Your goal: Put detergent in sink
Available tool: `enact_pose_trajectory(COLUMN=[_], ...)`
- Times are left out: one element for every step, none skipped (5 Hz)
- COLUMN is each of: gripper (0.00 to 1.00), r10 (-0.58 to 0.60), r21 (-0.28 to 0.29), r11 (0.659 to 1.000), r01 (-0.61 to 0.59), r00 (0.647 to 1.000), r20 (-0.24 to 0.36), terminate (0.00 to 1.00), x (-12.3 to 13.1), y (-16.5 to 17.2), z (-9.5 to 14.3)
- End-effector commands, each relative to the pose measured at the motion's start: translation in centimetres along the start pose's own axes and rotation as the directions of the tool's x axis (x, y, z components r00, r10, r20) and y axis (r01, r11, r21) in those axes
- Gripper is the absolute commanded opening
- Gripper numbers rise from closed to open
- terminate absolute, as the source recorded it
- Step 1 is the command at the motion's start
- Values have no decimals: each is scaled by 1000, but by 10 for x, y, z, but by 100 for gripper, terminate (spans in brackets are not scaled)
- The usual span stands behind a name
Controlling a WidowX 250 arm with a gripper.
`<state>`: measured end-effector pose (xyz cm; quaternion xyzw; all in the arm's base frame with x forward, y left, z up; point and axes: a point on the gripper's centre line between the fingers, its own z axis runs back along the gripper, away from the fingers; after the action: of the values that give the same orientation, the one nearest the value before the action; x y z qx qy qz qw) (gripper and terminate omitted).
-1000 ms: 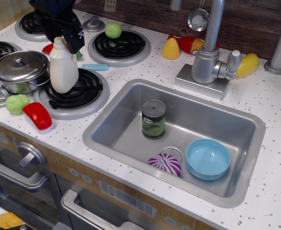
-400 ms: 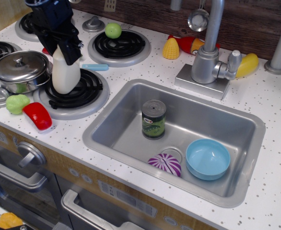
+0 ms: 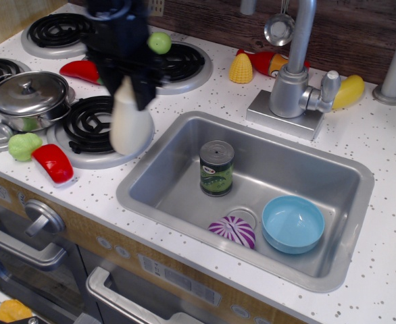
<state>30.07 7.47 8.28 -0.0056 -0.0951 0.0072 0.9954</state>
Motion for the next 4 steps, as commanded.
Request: enact_pose_trajectory(gripper=[0, 0, 0, 0], r10=[49, 49, 38, -3], r21=[-11, -83, -56, -75], r11=[999, 996, 998, 997], r01=[-48, -44, -34, 10], r00=[996, 997, 996, 996], r20=[77, 56, 81, 95], terminate=[0, 0, 0, 0], x=[-11, -22, -33, -32], y=[-66, -64, -64, -56], z=[-15, -45, -63, -73])
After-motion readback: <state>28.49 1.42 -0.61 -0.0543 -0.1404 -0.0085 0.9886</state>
